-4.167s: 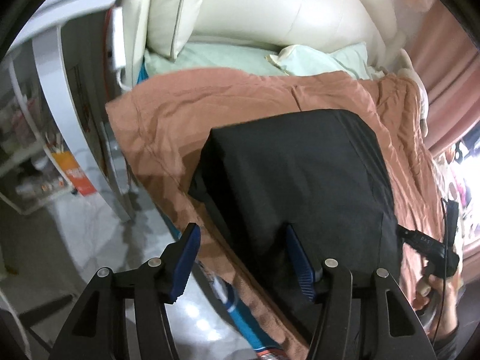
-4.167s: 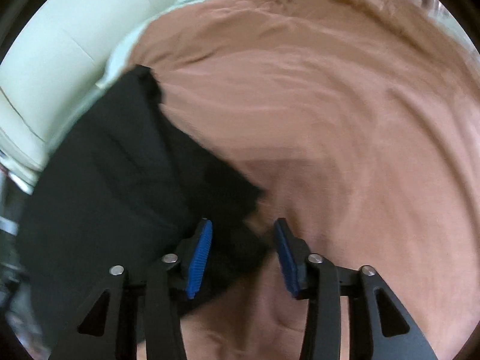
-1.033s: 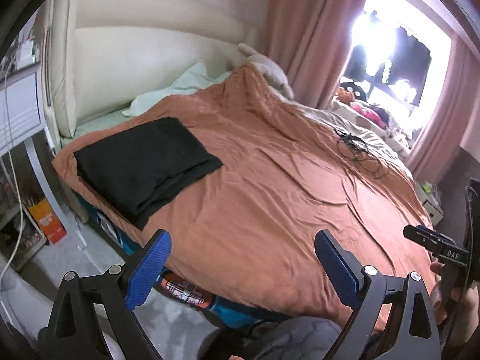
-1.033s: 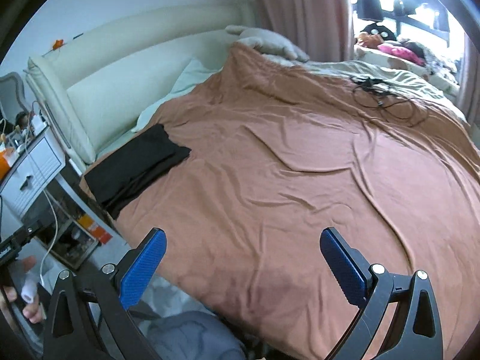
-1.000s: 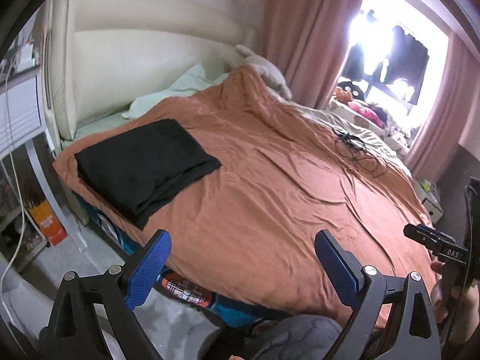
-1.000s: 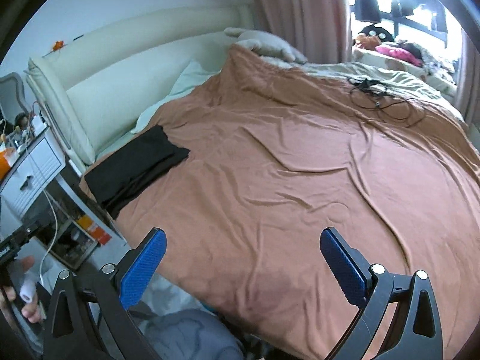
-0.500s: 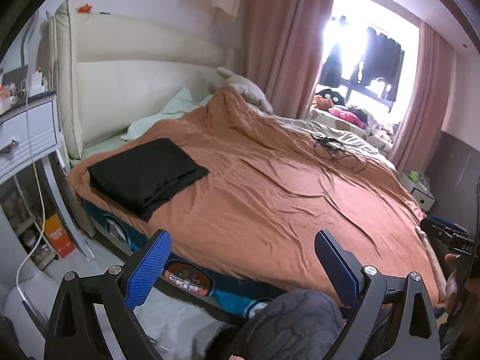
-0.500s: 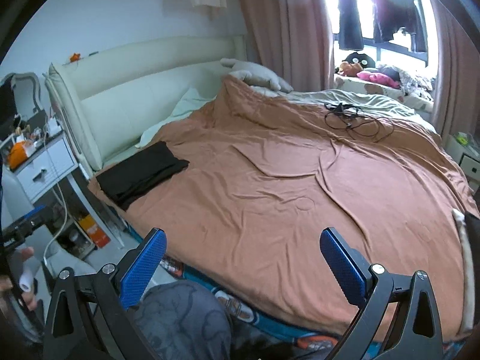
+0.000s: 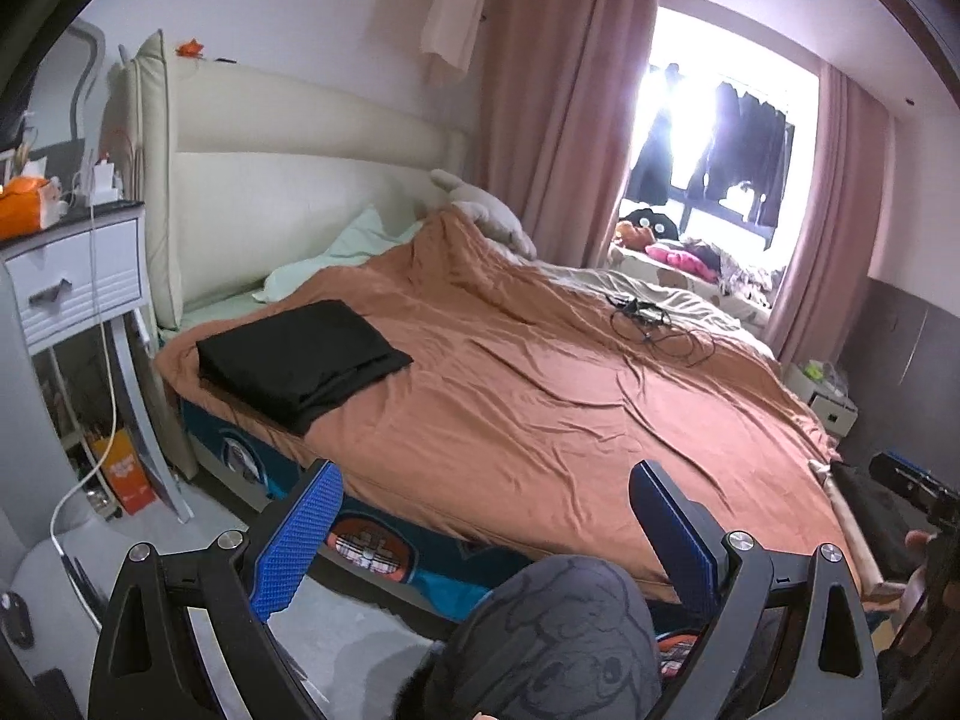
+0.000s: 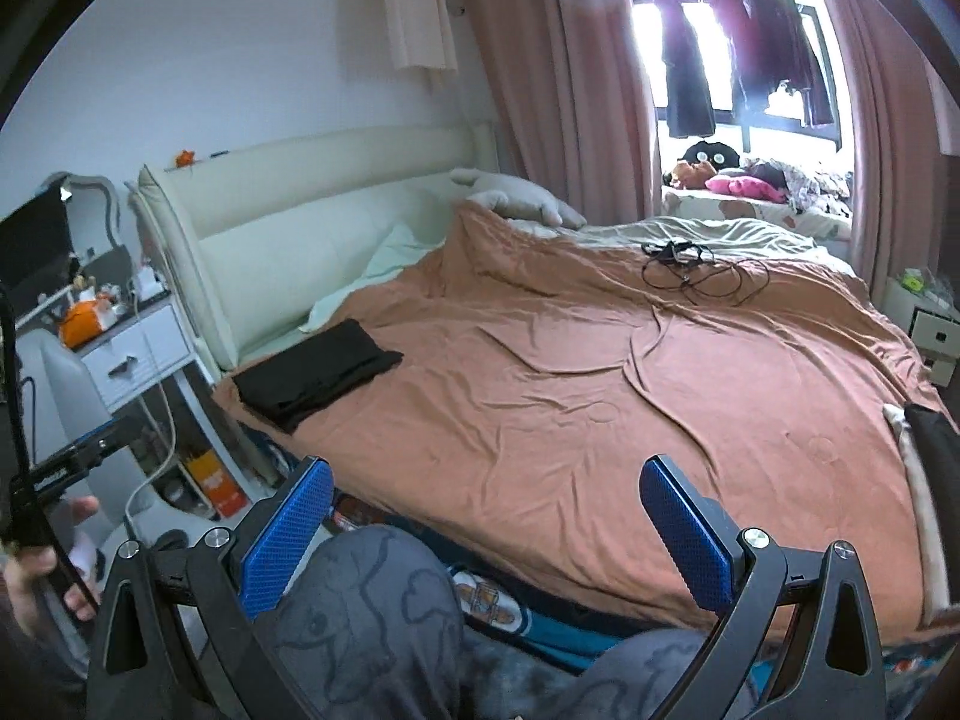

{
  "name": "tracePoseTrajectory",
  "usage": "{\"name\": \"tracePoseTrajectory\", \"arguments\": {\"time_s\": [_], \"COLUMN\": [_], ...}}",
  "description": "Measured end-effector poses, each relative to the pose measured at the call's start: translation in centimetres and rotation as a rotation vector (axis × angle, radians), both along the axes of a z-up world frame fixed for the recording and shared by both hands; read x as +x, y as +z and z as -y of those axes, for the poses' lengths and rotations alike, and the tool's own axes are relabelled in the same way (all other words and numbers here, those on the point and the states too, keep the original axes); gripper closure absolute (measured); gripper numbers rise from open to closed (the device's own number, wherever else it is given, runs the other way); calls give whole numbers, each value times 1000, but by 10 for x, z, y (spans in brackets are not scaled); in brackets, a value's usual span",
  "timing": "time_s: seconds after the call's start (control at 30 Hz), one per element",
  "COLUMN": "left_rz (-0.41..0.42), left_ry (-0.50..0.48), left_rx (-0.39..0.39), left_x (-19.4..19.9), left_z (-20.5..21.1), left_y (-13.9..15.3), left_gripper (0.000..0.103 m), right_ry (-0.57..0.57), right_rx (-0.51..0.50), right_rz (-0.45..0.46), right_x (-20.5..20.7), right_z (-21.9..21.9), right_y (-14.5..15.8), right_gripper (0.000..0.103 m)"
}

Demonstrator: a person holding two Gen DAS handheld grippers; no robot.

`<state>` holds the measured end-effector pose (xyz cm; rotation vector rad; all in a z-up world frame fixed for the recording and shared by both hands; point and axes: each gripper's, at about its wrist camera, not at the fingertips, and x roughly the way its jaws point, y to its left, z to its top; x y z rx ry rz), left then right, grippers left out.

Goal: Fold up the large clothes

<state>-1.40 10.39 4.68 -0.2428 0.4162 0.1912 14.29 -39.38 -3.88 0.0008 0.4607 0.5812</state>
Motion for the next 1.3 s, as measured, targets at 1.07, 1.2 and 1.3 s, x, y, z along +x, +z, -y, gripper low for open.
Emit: {"name": "tracePoseTrajectory", "arguments": {"time_s": [1.07,1.2,1.3], "left_rz": [68,56,48], "left_ry": [-28,-31,-32], "left_rx": [104,108,101], "left_x": [-4,0,1], "left_z": [57,57,55], "left_y": [-54,-58,-61], "left_gripper": [1,1,1], "right_ry": [-98,-106,-108], "right_rx": [42,34,31], "right_rz": [9,-8,-9], "right_x": [4,7,6], "right_z": [48,48,49], "right_y": [-81,-87,-88], "right_gripper": [1,1,1]}}
